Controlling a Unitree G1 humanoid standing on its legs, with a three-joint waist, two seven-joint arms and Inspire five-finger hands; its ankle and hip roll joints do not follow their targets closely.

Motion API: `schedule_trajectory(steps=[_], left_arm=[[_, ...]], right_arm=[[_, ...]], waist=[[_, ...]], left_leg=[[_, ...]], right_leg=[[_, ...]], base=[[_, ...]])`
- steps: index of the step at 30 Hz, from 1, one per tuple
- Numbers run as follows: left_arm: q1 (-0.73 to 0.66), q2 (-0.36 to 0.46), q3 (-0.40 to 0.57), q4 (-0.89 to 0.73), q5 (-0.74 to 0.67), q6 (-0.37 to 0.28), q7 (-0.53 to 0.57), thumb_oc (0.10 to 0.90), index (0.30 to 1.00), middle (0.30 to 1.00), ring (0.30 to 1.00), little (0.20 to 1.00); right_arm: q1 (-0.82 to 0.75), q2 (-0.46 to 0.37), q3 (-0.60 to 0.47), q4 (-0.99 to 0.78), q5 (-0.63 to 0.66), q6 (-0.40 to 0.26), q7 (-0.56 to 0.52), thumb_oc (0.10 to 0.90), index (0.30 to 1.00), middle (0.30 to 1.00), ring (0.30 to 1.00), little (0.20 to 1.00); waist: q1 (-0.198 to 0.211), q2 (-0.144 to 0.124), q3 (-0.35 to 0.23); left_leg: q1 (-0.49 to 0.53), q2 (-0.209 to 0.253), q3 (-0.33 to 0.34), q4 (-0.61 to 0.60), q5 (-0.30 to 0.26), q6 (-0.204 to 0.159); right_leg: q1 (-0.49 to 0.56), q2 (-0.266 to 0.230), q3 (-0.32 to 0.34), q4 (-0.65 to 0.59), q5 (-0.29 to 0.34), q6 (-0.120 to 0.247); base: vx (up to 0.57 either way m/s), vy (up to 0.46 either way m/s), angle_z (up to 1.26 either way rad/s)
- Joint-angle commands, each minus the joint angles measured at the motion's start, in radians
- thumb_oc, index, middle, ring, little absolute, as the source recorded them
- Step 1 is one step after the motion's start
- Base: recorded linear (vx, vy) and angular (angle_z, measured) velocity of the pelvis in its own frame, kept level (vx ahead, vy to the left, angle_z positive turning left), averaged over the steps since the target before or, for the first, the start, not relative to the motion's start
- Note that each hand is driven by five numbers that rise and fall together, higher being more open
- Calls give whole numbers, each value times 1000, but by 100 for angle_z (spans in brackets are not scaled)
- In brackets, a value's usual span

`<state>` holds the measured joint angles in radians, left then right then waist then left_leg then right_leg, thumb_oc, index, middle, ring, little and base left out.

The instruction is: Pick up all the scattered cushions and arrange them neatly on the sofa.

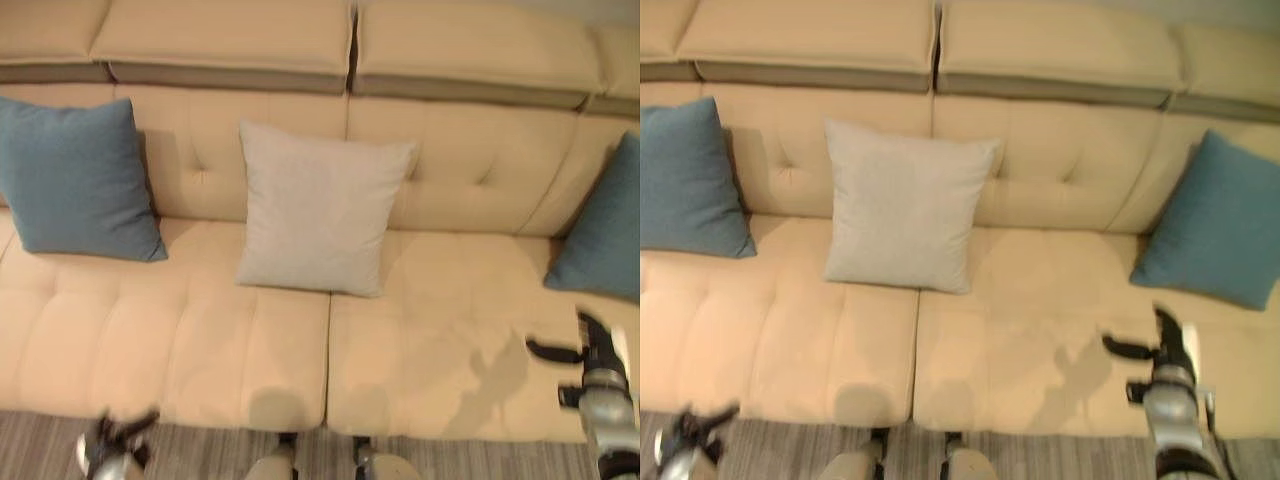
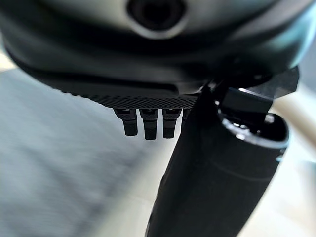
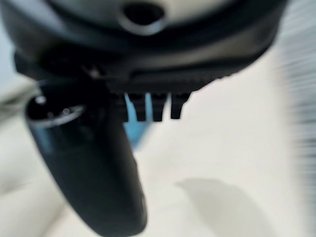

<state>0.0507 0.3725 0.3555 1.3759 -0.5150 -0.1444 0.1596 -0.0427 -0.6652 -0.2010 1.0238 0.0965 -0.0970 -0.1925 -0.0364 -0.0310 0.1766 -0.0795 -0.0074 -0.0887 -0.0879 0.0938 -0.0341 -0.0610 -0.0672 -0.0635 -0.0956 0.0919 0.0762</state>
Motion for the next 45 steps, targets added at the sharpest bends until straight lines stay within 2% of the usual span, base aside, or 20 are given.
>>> schedule_trajectory(steps=[1,7,11,12,13,16,18,24,25,26,27,28,29,31,32,34,35,38,42,45], left_arm=[[33,22,-80,9,112,-42,-42,800,900,900,900,900],[88,-39,-190,87,320,7,-78,800,900,900,900,900],[51,-96,-262,60,362,16,-80,800,900,900,900,900],[15,-116,-316,38,366,13,-88,800,900,900,900,900],[14,-116,-316,38,366,13,-88,800,900,900,900,900],[-48,-114,-427,-41,430,3,-62,800,900,900,900,900],[-74,-87,-426,-73,402,-8,-24,800,900,900,900,900],[-72,-75,-359,-44,294,5,-3,800,900,900,900,900],[-63,-78,-372,-33,314,5,3,800,900,900,900,900],[-63,-78,-372,-33,314,5,4,800,900,900,900,900],[-62,-81,-388,-31,309,-1,18,800,900,900,900,900],[-63,-81,-388,-31,309,-1,18,800,900,900,900,900],[-68,-88,-381,-27,309,2,13,800,900,900,900,900],[-68,-100,-390,-21,326,5,20,800,900,900,900,900],[-64,-118,-385,-26,315,6,23,800,900,900,900,900],[-64,-118,-385,-26,315,7,23,800,900,900,900,900],[-64,-132,-397,-31,317,4,35,800,900,900,900,900],[-51,-147,-389,-25,311,8,30,800,900,900,900,900],[-37,-156,-375,16,314,21,21,800,900,900,900,900],[-33,-169,-394,31,343,34,14,800,900,900,900,900]], right_arm=[[18,-85,-12,57,-22,-46,-4,800,900,900,900,900],[50,39,-9,178,2,-23,11,800,900,900,900,900],[75,237,42,160,1,-13,-57,800,900,900,900,900],[58,305,87,177,19,-5,-63,800,900,900,900,900],[57,305,87,177,19,-5,-63,800,900,900,900,900],[51,375,142,195,35,1,-66,800,900,900,900,900],[46,405,188,227,21,16,-68,800,900,900,900,900],[59,429,232,263,-6,35,-51,800,900,900,900,900],[65,427,247,249,-18,30,-65,800,900,900,900,900],[65,426,246,249,-18,30,-66,800,900,900,900,900],[61,421,267,234,-15,28,-71,800,900,900,900,900],[61,420,267,234,-15,28,-71,800,900,900,900,900],[51,421,283,204,-22,18,-77,800,900,900,900,900],[49,410,312,173,-38,8,-83,800,900,900,900,900],[51,397,345,165,-76,11,-83,800,900,900,900,900],[51,397,345,165,-76,11,-83,800,900,900,900,900],[53,386,365,162,-106,13,-90,800,900,900,900,900],[78,399,369,190,-122,29,-84,800,900,900,900,900],[101,429,349,271,-114,38,-75,800,900,900,900,900],[101,437,347,316,-109,51,-54,800,900,900,900,900]], waist=[[26,26,-152],[29,11,-166],[21,-14,-126],[30,-19,-87],[29,-19,-86],[53,-7,-59],[74,-6,-60],[121,-10,-103],[129,-24,-110],[132,-21,-111],[129,-20,-101],[131,-16,-103],[146,0,-87],[140,29,-61],[133,54,-30],[132,55,-30],[128,53,14],[112,35,21],[79,-20,-20],[59,-7,-70]], left_leg=[[31,24,46,1,-98,-33],[71,4,54,1,-109,-14],[55,0,80,1,-107,-5],[40,16,103,1,-88,-9],[39,16,102,1,-88,-9],[15,55,146,1,-60,-15],[-10,59,184,1,-38,-2],[-99,41,216,1,17,13],[-161,37,216,1,55,1],[-162,41,218,1,56,0],[-182,39,211,1,72,-6],[-185,44,212,1,73,-7],[-229,58,201,1,86,-21],[-272,80,191,1,100,-41],[-288,96,192,1,84,-56],[-288,96,191,1,85,-57],[-284,99,193,1,67,-72],[-248,84,144,136,25,-58],[-132,80,116,386,-136,-40],[62,73,76,247,-214,-25]], right_leg=[[10,-67,-30,30,-75,83],[30,-88,-30,58,-75,94],[-46,-102,-41,99,-9,112],[-87,-109,-113,127,25,119],[-88,-109,-114,128,24,119],[-58,-135,-259,205,-52,97],[-5,-148,-232,324,-114,87],[80,-111,-72,549,-139,95],[143,-47,38,466,-187,71],[141,-44,41,463,-183,70],[154,3,96,416,-246,33],[152,8,98,414,-242,32],[180,40,90,289,-334,-3],[184,71,80,211,-340,-19],[173,83,57,192,-331,-27],[173,84,56,192,-330,-27],[163,79,33,199,-307,-34],[129,58,8,185,-249,-33],[83,1,-29,152,-201,-23],[41,11,-39,169,-194,-6]], base=[[-14,86,0],[-56,131,-1],[-266,99,-14],[-298,17,-23],[-328,24,-28],[-365,62,-62],[-369,64,-52],[-295,-46,-31],[-343,-188,-38],[-387,-247,-9],[-145,-100,1],[-406,-216,9],[-472,-184,-20],[-663,-225,3],[-498,-151,32],[-329,-103,30],[-420,-117,29],[-457,-80,18],[-276,12,8],[-68,135,32]])
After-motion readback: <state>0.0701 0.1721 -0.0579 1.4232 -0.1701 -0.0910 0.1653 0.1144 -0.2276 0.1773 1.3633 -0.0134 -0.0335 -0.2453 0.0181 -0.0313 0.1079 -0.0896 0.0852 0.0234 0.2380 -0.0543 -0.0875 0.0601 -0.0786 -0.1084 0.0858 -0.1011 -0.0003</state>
